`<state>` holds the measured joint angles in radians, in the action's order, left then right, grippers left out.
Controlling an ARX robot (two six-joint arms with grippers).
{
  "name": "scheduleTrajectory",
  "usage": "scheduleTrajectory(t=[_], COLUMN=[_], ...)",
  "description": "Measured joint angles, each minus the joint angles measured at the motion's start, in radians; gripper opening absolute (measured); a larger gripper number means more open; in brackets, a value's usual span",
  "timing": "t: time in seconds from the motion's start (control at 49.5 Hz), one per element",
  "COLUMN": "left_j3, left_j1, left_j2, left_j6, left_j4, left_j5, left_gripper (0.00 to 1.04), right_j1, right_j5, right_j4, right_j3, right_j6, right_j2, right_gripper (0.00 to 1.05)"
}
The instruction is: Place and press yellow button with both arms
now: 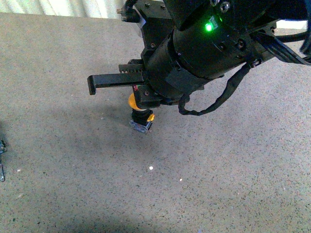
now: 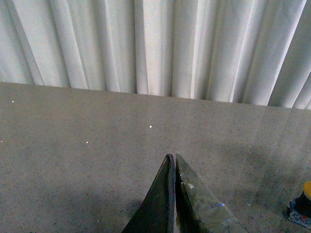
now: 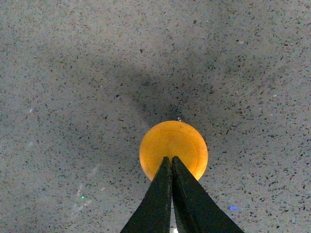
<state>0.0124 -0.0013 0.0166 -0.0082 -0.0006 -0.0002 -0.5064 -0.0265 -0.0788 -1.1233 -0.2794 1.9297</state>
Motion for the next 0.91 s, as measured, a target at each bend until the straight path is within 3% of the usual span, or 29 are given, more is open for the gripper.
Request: scheduleTrajectory(t=[0.303,0.484,0.787,0.908], left_j3=[0.0,0.0,0.0,0.0], left_j1=[0.0,0.0,0.0,0.0], left_j2=[0.0,0.0,0.0,0.0], left_j6=[0.0,0.0,0.0,0.0], left_j4=[0.0,0.0,0.0,0.0], left_j5=[0.0,0.0,0.0,0.0], left_gripper=[0.01,0.01,0.01,0.01], right_j1=[0.005,0.014,0.13,0.159], right_j5=[-0.012,-0.027,0.005,0.0], right_j4=[-0.006,0.075,0.142,0.165], right_j3=[-0.013,0.003,0.098,0.155], right_j6=[-0.048,-0.085,-0.129,-0.123], right_j2=[0.031,0.023,-0.237,-0.351], right_gripper=[0.01,0.01,0.02,0.18])
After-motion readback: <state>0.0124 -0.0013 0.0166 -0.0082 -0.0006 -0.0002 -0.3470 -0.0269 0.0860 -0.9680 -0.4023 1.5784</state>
